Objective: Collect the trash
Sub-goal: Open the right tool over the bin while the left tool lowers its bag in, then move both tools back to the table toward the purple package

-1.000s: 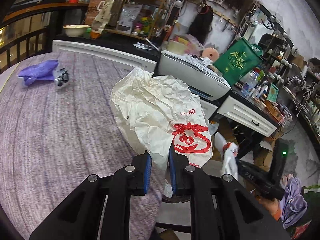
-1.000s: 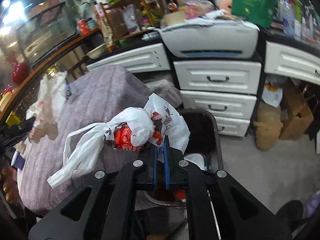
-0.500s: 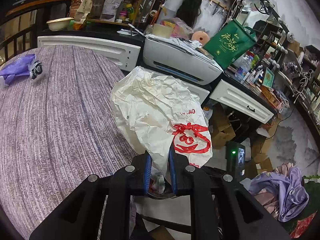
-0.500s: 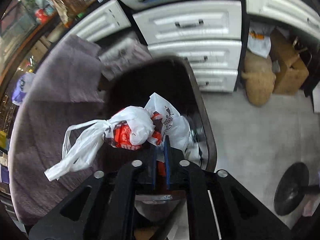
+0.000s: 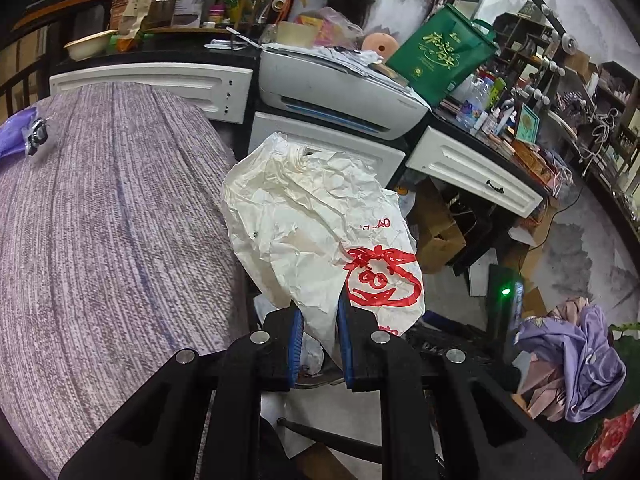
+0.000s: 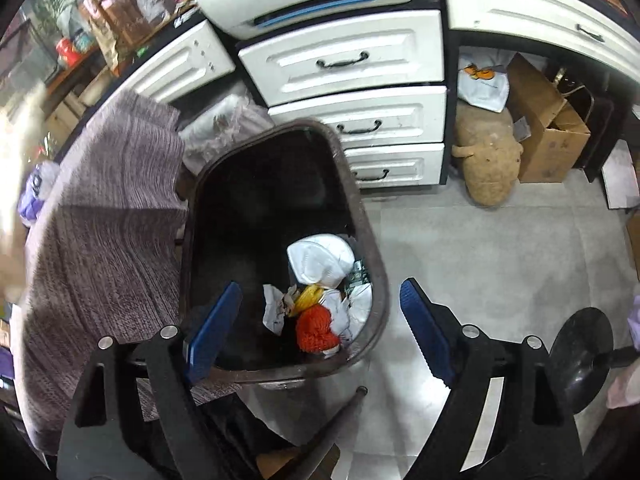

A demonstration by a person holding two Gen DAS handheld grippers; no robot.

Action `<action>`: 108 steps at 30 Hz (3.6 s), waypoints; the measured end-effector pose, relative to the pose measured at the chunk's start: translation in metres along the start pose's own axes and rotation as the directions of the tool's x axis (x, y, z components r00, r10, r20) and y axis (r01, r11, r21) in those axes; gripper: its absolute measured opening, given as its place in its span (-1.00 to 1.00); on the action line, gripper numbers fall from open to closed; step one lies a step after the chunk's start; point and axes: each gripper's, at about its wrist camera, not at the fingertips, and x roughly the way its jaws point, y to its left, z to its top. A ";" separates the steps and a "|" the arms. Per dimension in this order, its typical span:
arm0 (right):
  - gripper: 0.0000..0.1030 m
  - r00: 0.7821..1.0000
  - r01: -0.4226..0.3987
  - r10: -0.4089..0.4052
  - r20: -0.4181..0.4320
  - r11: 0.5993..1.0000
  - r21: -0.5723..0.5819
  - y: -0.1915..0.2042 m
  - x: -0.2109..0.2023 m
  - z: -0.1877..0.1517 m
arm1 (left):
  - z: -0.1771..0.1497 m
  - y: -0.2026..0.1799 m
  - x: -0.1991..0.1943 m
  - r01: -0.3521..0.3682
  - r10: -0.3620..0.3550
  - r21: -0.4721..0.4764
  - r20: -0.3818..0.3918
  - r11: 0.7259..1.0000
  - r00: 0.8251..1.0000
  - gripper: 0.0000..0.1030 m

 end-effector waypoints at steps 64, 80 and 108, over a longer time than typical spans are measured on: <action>0.71 0.990 -0.046 0.048 0.130 0.999 -0.019 0.005 -0.059 0.018 | -0.005 -0.029 0.006 -0.117 0.106 0.221 0.058 0.968 0.993 0.89; 0.79 0.945 -0.313 0.327 -0.017 0.889 -0.333 0.169 -0.057 0.030 | 0.005 0.096 -0.058 -0.280 0.280 -0.005 0.098 0.960 0.955 0.89; 0.79 0.865 -0.498 0.418 -0.277 0.654 -0.570 0.419 0.033 0.091 | 0.123 0.334 -0.039 -0.575 0.637 0.416 -0.016 0.705 0.771 0.84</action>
